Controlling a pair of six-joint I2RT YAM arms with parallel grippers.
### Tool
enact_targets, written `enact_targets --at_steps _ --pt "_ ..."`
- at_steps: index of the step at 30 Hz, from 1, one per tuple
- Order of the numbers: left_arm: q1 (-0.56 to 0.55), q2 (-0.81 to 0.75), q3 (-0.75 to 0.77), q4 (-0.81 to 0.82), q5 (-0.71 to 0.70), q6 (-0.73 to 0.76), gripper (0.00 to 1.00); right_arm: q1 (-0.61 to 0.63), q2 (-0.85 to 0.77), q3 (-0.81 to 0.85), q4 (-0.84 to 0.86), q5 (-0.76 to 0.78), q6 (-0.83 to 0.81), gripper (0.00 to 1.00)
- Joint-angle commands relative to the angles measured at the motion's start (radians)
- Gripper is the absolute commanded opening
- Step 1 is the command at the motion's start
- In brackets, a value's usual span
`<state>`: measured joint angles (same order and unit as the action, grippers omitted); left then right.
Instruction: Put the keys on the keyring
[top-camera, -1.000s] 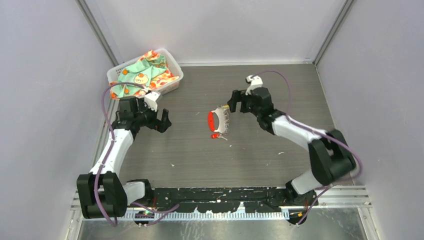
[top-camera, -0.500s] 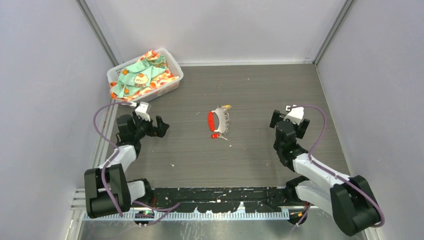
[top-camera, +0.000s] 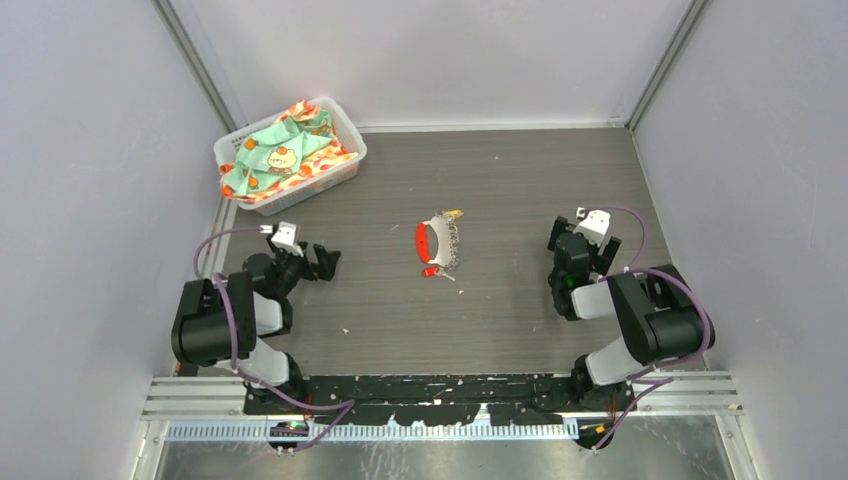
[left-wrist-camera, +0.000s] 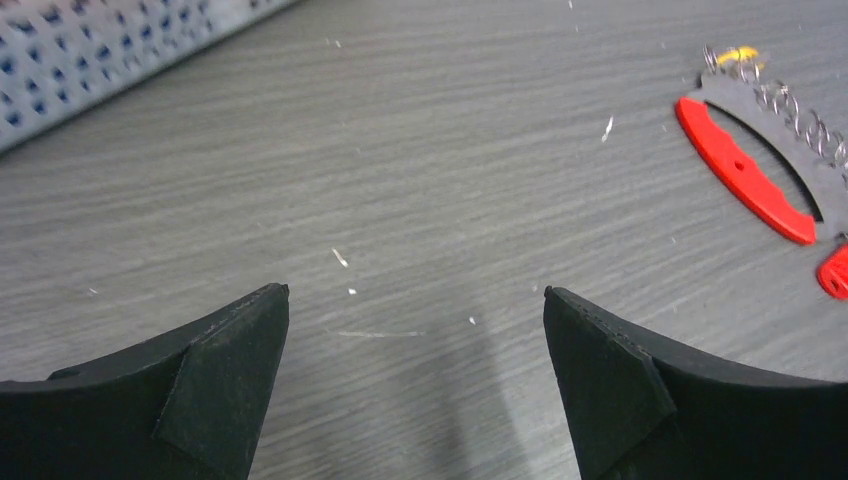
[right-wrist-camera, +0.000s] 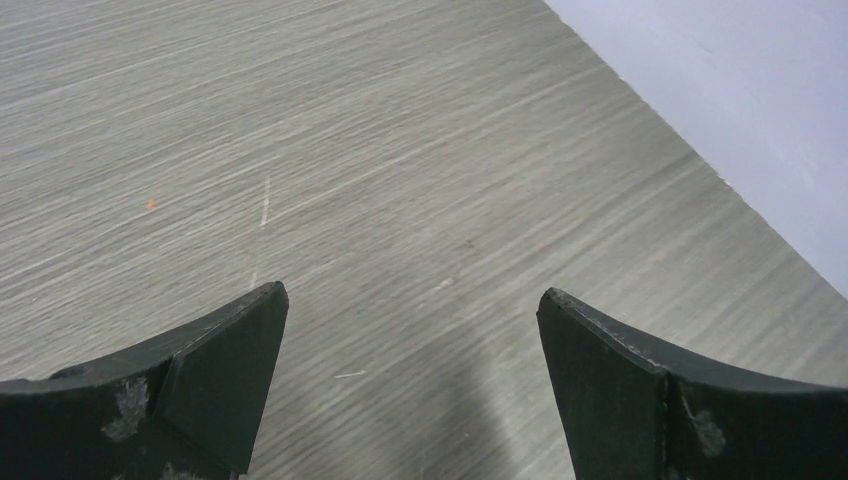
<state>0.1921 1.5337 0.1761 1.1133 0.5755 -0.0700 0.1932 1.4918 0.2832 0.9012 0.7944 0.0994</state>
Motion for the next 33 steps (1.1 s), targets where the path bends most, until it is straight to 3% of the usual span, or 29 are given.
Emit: enact_targets --at_steps 1,5,7,9,12,33 --pt "0.005 0.010 -0.018 0.257 -0.089 -0.022 1.00 -0.007 0.027 -0.015 0.231 -0.144 -0.045 1.00" --pt "-0.004 0.122 0.045 0.276 -0.139 -0.056 1.00 -0.026 0.069 -0.070 0.351 -0.246 -0.041 1.00" --pt "-0.028 0.051 0.086 0.061 -0.162 -0.007 1.00 -0.051 0.123 -0.051 0.389 -0.257 -0.046 1.00" --pt "-0.069 0.017 0.151 -0.094 -0.220 0.029 1.00 -0.094 0.069 0.033 0.139 -0.289 0.029 1.00" --pt "-0.124 0.017 0.185 -0.163 -0.274 0.065 1.00 -0.180 0.060 0.073 0.037 -0.423 0.074 1.00" --pt "-0.146 0.019 0.190 -0.164 -0.344 0.066 1.00 -0.180 0.062 0.060 0.071 -0.426 0.072 1.00"
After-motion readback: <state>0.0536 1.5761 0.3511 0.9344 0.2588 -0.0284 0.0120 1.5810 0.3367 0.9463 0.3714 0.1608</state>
